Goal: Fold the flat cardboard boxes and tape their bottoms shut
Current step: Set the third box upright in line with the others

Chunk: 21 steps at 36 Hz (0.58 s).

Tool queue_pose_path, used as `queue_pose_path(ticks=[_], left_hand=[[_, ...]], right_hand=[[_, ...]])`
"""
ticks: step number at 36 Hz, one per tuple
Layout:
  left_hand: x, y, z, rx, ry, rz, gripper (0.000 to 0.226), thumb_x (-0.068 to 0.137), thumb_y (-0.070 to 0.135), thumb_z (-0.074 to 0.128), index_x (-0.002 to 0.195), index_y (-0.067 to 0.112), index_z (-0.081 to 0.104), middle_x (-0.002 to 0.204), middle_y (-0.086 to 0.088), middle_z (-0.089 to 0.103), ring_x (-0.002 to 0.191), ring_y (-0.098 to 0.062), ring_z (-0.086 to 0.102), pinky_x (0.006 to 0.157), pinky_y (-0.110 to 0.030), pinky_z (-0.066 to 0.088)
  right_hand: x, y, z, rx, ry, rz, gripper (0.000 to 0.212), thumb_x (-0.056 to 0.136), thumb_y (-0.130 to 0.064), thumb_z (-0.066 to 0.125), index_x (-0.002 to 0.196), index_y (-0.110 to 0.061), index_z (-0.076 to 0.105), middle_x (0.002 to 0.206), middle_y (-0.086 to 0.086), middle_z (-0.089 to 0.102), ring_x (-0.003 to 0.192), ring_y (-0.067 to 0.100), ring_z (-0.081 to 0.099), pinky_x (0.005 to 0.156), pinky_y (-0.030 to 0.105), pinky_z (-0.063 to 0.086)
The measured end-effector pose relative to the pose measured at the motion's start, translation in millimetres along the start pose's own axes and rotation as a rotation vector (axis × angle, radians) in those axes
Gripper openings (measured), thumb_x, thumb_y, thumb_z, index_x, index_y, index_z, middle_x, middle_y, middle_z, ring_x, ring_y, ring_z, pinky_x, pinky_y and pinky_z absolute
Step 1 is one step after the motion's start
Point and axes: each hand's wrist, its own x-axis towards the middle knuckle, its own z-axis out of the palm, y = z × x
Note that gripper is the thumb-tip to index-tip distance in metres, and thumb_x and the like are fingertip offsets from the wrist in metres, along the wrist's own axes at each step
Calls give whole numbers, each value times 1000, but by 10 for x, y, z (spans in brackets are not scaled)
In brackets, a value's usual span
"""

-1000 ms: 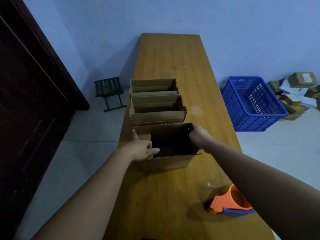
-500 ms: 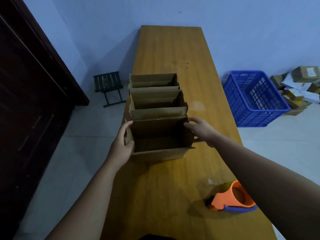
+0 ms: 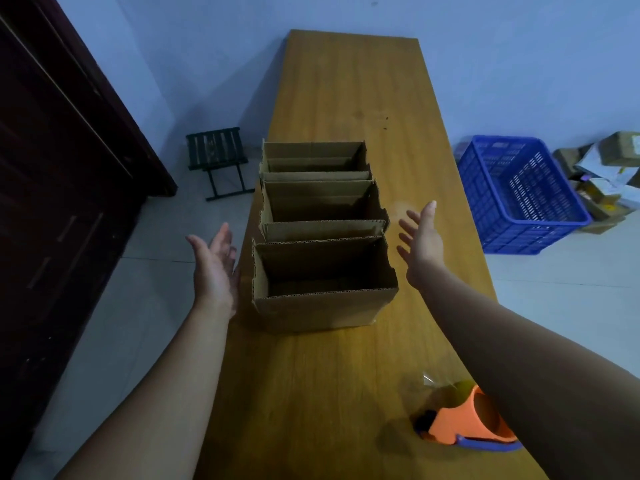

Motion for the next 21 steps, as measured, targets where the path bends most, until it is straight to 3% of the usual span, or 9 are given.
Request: queue_pose_path(ticks=[3,6,9,11,14,16,18,20,21], left_hand=[[193,-32,42,-13,-32,-10,73,94,64,-1,145,30,39,153,6,33,143,-17,26,115,-36,21],[378,-14,93,4,-63,-25,73,95,62,-2,145,28,38,155,3,30,143,-18,26,93,-24,35],[531,17,125,2,-78,-35,73,94,64,-2,145,30,37,155,6,29,144,-18,22,114,-45,18],[630,29,143,-18,-83,-54,72,93,67,2,144,32,39,154,10,31,145,-17,21,117,-51,9],[740,82,229,-33,-94,-72,68,95,63,4,147,31,35,153,9,34,142,-14,27,107,-34,25],[792,126,314,-23,-117,-92,64,96,62,6,149,33,29,152,7,35,140,-17,32,98,-33,33],[866,138,387,-35,-124,-126,62,96,62,10,150,35,25,152,3,36,137,-22,37,96,-39,38],[934,139,423,-91,-153,-180,62,95,64,13,148,35,28,151,-2,37,134,-27,41,98,-44,41],[963,140,440,-141,-174,-216,62,94,65,15,145,35,32,149,-5,41,131,-29,44,100,-47,41]], right_hand=[[97,4,32,39,-35,65,66,97,-63,22,143,-22,45,148,2,45,138,24,38,115,46,30],[202,0,79,82,-38,100,66,97,-64,23,145,-24,43,150,0,43,140,23,35,116,46,27],[312,-30,153,114,-52,110,66,97,-64,22,146,-25,41,151,-1,41,142,22,33,117,45,24],[388,-57,206,107,-71,102,66,97,-64,21,147,-26,40,152,-1,40,143,21,31,117,45,23],[493,-90,278,69,-104,101,64,98,-62,19,147,-26,39,154,-1,37,145,21,26,117,47,18],[541,-105,330,18,-139,112,59,100,-58,23,147,-26,40,153,0,38,143,23,29,115,47,26],[553,-124,382,-76,-163,139,55,101,-54,29,146,-24,41,143,0,46,129,20,44,91,31,45],[563,-130,422,-113,-169,163,55,101,-52,33,145,-20,42,132,0,51,107,14,50,60,19,44],[581,-124,423,-109,-181,175,55,101,-51,34,144,-19,44,130,1,54,100,13,53,53,18,44]])
